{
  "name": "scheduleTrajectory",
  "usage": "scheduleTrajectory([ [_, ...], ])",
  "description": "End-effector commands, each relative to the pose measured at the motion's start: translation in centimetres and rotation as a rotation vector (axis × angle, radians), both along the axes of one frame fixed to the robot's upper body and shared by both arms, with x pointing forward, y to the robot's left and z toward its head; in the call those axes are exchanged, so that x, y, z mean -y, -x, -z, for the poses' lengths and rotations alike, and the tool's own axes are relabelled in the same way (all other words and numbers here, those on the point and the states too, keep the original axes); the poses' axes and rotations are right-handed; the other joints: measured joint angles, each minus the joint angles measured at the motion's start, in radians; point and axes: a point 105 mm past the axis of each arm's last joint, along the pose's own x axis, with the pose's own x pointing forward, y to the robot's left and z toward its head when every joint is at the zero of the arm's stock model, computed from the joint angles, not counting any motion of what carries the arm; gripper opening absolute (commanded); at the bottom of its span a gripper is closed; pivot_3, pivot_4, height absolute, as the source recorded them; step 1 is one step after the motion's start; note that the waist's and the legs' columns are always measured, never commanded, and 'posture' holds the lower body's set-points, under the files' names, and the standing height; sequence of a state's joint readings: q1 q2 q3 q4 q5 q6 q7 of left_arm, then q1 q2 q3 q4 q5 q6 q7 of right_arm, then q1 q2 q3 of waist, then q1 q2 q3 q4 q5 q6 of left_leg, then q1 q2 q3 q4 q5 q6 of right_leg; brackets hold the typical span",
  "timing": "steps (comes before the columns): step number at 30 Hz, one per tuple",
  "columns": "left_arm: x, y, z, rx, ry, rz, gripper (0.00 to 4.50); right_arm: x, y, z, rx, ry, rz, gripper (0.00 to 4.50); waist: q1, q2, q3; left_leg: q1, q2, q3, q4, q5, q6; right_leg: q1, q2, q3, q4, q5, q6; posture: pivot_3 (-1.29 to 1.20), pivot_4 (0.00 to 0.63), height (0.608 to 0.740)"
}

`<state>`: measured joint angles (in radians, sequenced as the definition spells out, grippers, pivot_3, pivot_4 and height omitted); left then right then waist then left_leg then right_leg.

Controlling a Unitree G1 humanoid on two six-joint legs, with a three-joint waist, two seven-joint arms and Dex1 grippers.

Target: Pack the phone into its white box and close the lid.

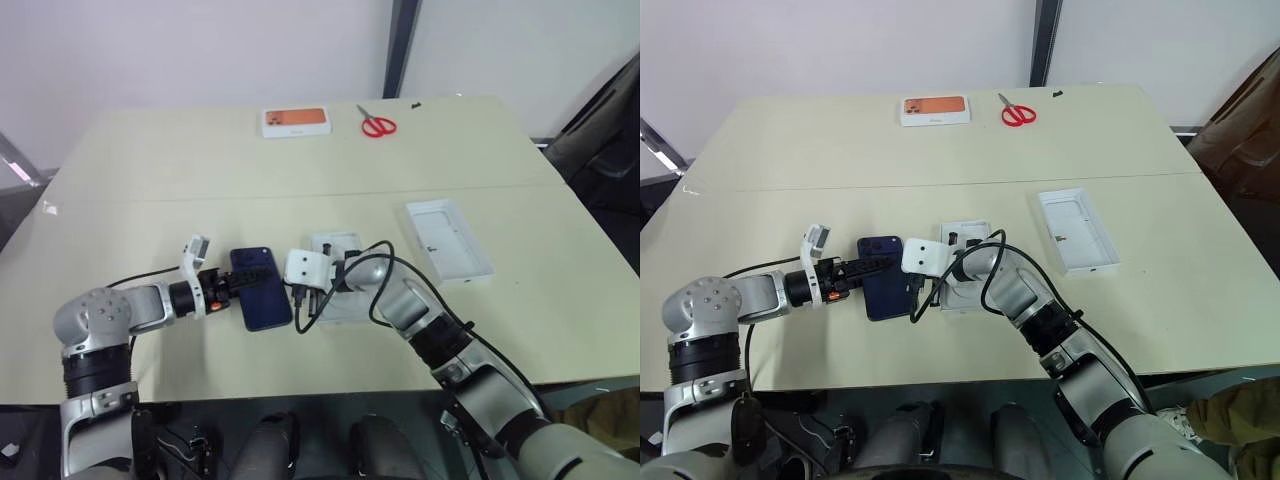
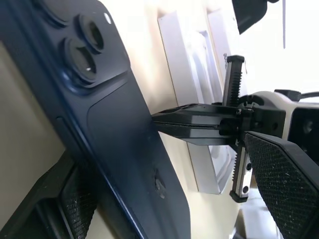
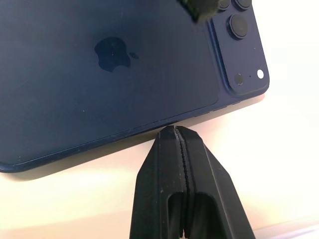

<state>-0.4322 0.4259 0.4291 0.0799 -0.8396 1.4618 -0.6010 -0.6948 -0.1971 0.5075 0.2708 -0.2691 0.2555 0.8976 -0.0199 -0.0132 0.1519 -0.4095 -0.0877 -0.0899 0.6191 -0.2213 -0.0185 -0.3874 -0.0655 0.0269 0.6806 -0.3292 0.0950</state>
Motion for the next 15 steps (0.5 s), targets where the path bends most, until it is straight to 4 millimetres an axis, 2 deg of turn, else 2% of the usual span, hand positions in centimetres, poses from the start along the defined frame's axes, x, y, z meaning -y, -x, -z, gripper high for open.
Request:
scheduleTrajectory([
  [1, -0.4, 0.2, -0.7, 0.028, 0.018, -0.015, 4.5, -0.4, 0.4, 0.3, -0.003, 0.008, -0.02, 0.03, -0.001, 0.0, 0.0, 0.0, 0.0, 0.0, 0.0, 0.0, 0.0, 0.0, 0.0, 0.0, 0.0, 0.0, 0.0, 0.0, 0.15, 0.734],
  [15, -1.2, 1.2, -0.7, -0.006, 0.05, -0.039, 4.5, -0.4, 0.3, 0.3, 0.003, 0.011, -0.023, 0.03, -0.001, 0.0, 0.0, 0.0, 0.0, 0.0, 0.0, 0.0, 0.0, 0.0, 0.0, 0.0, 0.0, 0.0, 0.0, 0.0, 0.15, 0.734],
])
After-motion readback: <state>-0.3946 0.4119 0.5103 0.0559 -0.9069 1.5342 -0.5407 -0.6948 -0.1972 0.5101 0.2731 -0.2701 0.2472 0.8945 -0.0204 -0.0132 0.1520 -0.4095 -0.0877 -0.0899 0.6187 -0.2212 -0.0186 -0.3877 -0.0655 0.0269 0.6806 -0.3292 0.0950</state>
